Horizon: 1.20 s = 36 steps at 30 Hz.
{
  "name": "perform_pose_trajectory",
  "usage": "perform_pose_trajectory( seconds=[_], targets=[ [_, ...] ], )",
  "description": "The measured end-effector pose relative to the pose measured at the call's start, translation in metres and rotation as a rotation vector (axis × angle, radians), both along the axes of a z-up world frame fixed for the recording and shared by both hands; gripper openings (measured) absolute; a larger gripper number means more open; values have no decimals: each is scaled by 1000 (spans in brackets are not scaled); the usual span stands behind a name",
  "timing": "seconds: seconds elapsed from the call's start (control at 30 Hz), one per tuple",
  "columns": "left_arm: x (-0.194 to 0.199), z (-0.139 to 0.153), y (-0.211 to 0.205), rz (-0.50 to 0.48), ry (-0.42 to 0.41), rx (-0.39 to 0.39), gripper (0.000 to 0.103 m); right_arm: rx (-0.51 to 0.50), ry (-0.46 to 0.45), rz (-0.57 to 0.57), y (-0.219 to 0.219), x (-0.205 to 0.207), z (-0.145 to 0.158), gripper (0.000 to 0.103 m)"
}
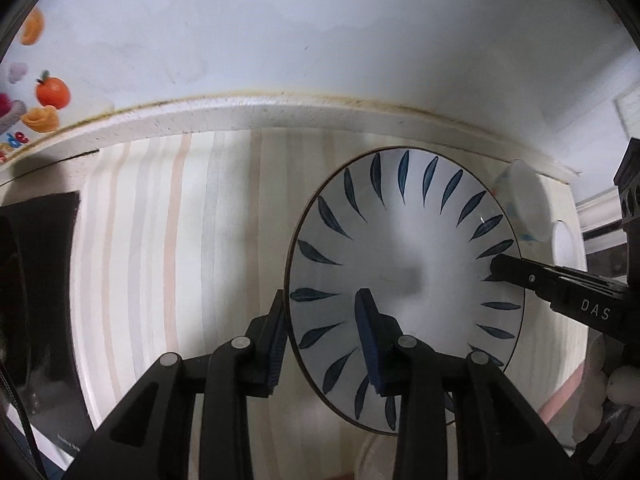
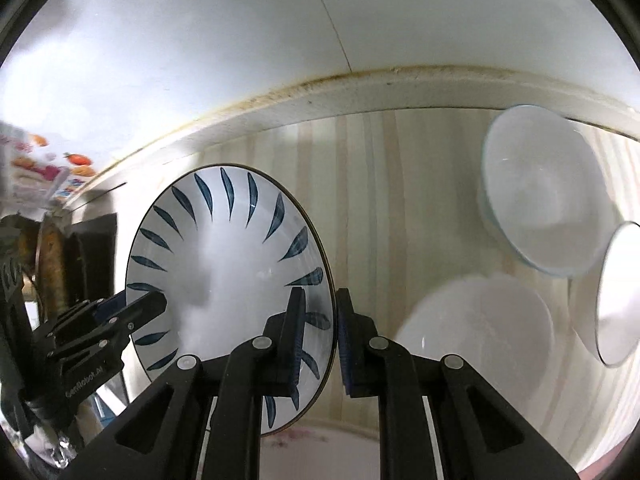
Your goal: Organize plates and bowls
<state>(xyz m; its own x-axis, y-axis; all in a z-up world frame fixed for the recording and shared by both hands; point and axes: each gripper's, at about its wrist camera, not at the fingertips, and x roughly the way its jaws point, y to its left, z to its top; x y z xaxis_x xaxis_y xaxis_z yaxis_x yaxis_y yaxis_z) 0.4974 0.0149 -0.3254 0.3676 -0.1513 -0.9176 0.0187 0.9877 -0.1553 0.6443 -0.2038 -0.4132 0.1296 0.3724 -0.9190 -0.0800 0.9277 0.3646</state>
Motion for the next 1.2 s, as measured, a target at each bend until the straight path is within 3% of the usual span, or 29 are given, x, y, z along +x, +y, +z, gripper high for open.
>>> perform_pose_trajectory(
  seconds=[0.27, 0.53, 0.73, 1.2],
  targets=[
    [-52, 29, -29, -6, -63, -6, 30, 37, -69, 21, -23, -61, 53, 17],
    [-96, 35, -54, -25, -40, -39, 30, 47, -95, 32, -51, -126, 81, 17],
    [-118, 16, -71, -26, 51, -39, 30, 43, -62, 30, -69, -163, 65, 17],
    [-126, -69, -97, -27, 231, 62, 30, 31, 60, 43, -80, -203, -24, 17]
  ],
)
